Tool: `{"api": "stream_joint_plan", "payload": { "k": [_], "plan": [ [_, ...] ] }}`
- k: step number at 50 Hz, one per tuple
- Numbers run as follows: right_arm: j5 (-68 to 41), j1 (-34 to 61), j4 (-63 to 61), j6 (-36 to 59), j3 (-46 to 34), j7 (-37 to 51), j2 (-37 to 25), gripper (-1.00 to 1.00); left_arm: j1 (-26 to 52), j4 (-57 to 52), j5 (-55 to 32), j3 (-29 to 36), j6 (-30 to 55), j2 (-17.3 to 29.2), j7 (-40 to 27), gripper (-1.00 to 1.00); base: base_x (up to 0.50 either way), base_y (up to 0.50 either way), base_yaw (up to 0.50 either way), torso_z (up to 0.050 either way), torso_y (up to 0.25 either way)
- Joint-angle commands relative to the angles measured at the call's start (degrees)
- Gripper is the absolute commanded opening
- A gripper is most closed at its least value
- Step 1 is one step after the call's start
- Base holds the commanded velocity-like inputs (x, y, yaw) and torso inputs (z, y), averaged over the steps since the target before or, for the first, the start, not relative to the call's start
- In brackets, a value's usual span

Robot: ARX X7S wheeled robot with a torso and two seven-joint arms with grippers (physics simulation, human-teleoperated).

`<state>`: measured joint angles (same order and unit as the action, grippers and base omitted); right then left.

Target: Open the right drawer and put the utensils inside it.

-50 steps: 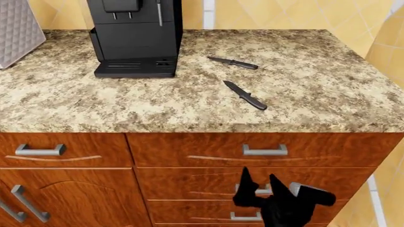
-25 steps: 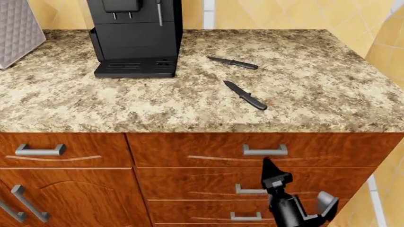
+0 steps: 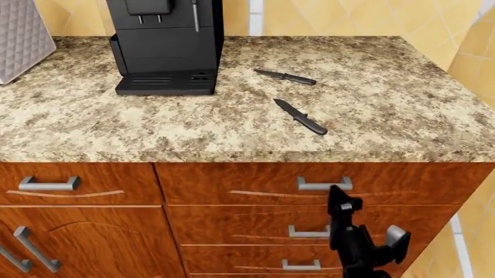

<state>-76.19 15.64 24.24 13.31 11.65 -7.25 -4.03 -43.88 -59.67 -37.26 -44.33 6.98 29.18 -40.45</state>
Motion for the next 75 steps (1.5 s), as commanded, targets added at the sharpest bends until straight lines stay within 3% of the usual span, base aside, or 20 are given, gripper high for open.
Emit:
{"api": "stream_joint_plan", "payload": {
  "k": [1, 23, 28, 29, 45, 53, 59, 66, 75],
  "plan": [
    [0.2, 7.8, 12.7, 0.4, -1.7, -2.0, -1.3, 1.00, 0.2, 0.1, 0.5, 1.0, -0.1, 0.6, -0.7, 1.00, 0.00, 0.00, 0.00, 0.000, 0.000],
    [5.6, 23.7, 38.3, 1.6, -8.1, -11.5, -2.6, 1.00, 0.8, 0.5, 0.9, 2.1, 0.1, 0.9, -0.8, 1.00, 0.00, 0.00, 0.00, 0.000, 0.000],
    [5.6, 24.1, 39.4, 1.1, -7.9, -11.4, -2.8, 1.00, 0.8, 0.5, 0.9, 2.0, 0.2, 0.7, -0.6, 1.00, 0.00, 0.00, 0.00, 0.000, 0.000],
    [5.6, 24.1, 39.4, 1.0, -7.9, -11.5, -2.8, -1.00, 0.8, 0.5, 0.8, 1.9, 0.1, 0.6, -0.5, 1.00, 0.00, 0.00, 0.00, 0.000, 0.000],
    [4.3, 20.0, 31.4, 2.3, -7.5, -9.2, -3.2, -1.00, 1.3, 0.7, 1.0, 1.6, 0.5, -0.2, 0.3, 1.00, 0.00, 0.00, 0.00, 0.000, 0.000],
    [1.9, 5.7, 6.9, 5.6, -7.0, -0.6, -5.2, -1.00, 1.6, 0.5, 1.3, 2.1, 1.0, 0.0, 0.0, 1.00, 0.00, 0.00, 0.00, 0.000, 0.000],
    [0.4, -1.6, -1.1, 5.8, -6.0, -0.7, -6.5, -1.00, 0.7, 0.2, 1.0, 2.0, 0.6, 1.2, -1.2, 1.00, 0.00, 0.00, 0.00, 0.000, 0.000],
    [-0.2, -11.1, -10.1, 4.9, -5.0, -3.0, -8.0, -1.00, 0.4, 0.0, 1.0, 2.6, 0.5, 2.4, -2.6, 1.00, 0.00, 0.00, 0.00, 0.000, 0.000],
    [4.4, -24.0, -23.5, -1.1, -6.0, -15.5, -8.9, -1.00, -0.4, -0.1, 1.1, 4.2, -0.2, 5.6, -6.0, 1.00, 0.00, 0.00, 0.00, 0.000, 0.002]
  ]
}}
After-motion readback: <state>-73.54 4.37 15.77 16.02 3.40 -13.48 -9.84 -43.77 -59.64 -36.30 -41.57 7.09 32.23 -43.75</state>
